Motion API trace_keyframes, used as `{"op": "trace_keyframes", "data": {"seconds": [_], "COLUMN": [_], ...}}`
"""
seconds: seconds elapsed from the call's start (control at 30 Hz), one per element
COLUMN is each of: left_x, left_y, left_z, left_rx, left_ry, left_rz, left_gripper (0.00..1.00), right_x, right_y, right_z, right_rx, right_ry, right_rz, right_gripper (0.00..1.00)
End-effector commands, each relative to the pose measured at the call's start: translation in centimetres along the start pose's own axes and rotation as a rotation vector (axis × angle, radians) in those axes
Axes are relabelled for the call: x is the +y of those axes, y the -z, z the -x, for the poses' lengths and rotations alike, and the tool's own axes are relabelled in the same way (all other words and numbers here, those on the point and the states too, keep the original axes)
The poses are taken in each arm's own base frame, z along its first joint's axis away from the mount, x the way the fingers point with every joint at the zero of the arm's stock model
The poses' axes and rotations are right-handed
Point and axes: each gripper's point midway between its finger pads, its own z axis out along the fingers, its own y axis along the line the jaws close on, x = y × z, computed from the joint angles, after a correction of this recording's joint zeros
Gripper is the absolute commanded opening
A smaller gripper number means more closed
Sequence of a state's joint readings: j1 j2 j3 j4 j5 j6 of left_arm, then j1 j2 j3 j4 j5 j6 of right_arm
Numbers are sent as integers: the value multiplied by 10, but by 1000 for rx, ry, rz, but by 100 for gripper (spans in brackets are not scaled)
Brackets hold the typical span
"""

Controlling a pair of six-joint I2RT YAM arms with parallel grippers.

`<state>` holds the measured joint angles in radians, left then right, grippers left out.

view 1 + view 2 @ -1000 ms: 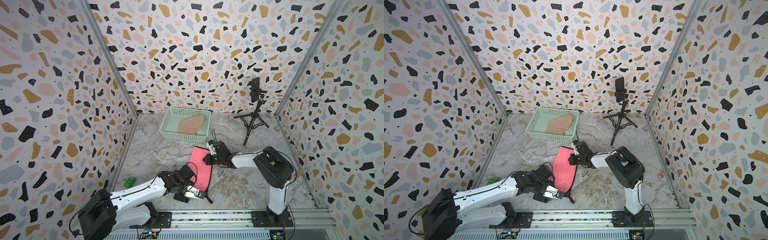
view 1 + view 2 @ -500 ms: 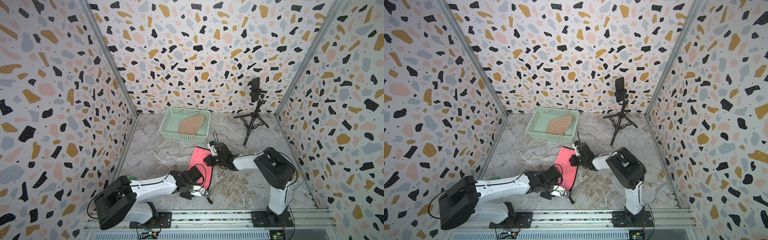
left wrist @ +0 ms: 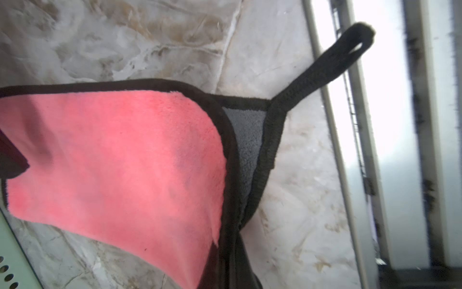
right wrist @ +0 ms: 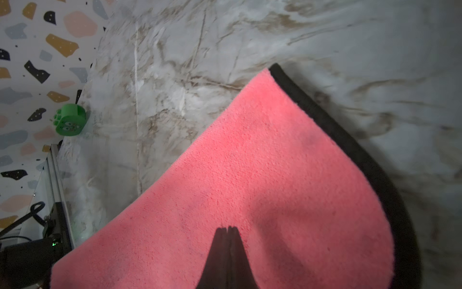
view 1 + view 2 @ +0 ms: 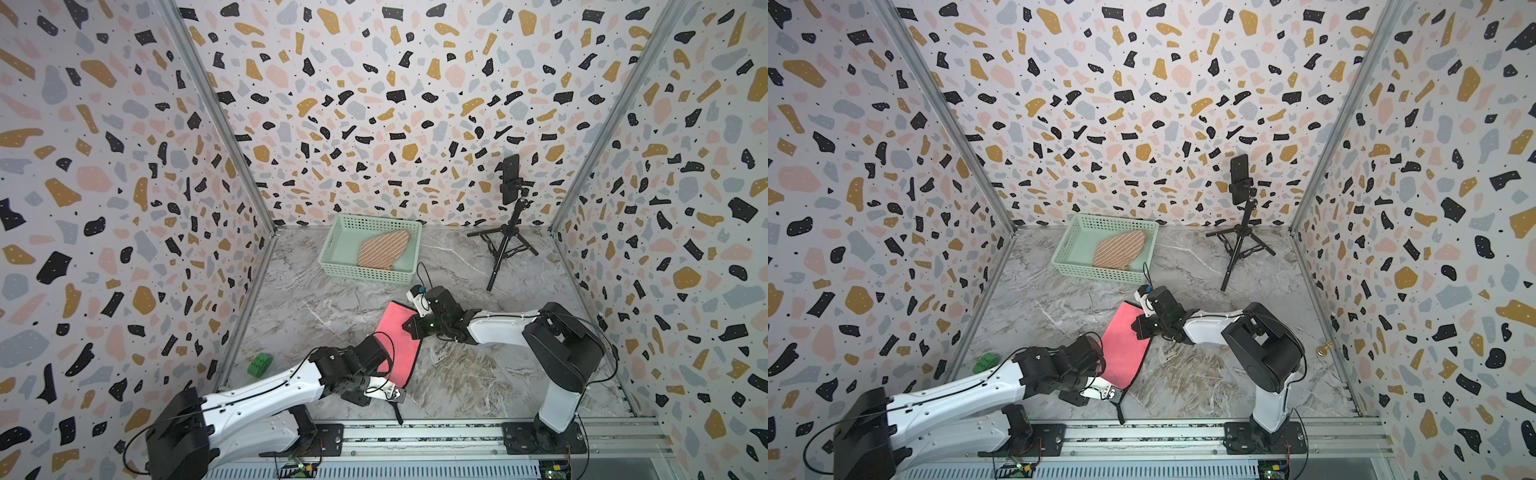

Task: Fold the square dishcloth
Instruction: Fold the cleaning item at the center of the board.

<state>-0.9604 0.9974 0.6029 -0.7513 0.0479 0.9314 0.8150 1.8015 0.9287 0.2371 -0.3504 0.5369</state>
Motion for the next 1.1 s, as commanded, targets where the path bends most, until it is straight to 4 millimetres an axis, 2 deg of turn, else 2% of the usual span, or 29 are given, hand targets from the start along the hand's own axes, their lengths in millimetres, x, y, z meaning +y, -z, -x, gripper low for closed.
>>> {"op": "trace_keyframes", "data": {"seconds": [0.0,0.1,0.23,0.33,0.4,0.47,0.53,0.6,0.67,0.77,0.93,1.0,1.07], "left_x": [-20,-22,-22,-14,-2,13,25,35,43,58,78,86,94], "left_y": [24,34,50,63,75,82,86,86,84,75,65,63,62], "left_z": [1,0,-3,2,7,11,13,16,18,21,23,23,24], "left_rx": [-22,-21,-10,-42,-63,-65,-57,-46,-33,-11,-3,-1,-7], "left_ry": [-7,0,9,6,1,-6,-14,-16,-13,-12,-15,-15,-5], "left_rz": [-71,-75,-58,-3,60,123,166,177,179,194,209,219,226], "left_gripper": [0,0,0,0,0,0,0,0,0,0,0,0,0], "right_x": [34,48,71,86,101,103,93,69,44,13,-2,1,14], "right_y": [6,-4,-20,-27,-19,-4,11,16,13,0,-18,-17,-8], "right_z": [-2,-21,-58,-79,-77,-55,-31,-16,-14,-26,-52,-53,-42], "right_rx": [33,84,186,260,269,197,114,56,52,89,174,180,152], "right_ry": [70,74,80,60,45,39,23,-24,-70,-121,-131,-120,-111], "right_rz": [46,84,149,201,281,293,254,179,116,42,19,35,90], "right_gripper": [0,0,0,0,0,0,0,0,0,0,0,0,0]}}
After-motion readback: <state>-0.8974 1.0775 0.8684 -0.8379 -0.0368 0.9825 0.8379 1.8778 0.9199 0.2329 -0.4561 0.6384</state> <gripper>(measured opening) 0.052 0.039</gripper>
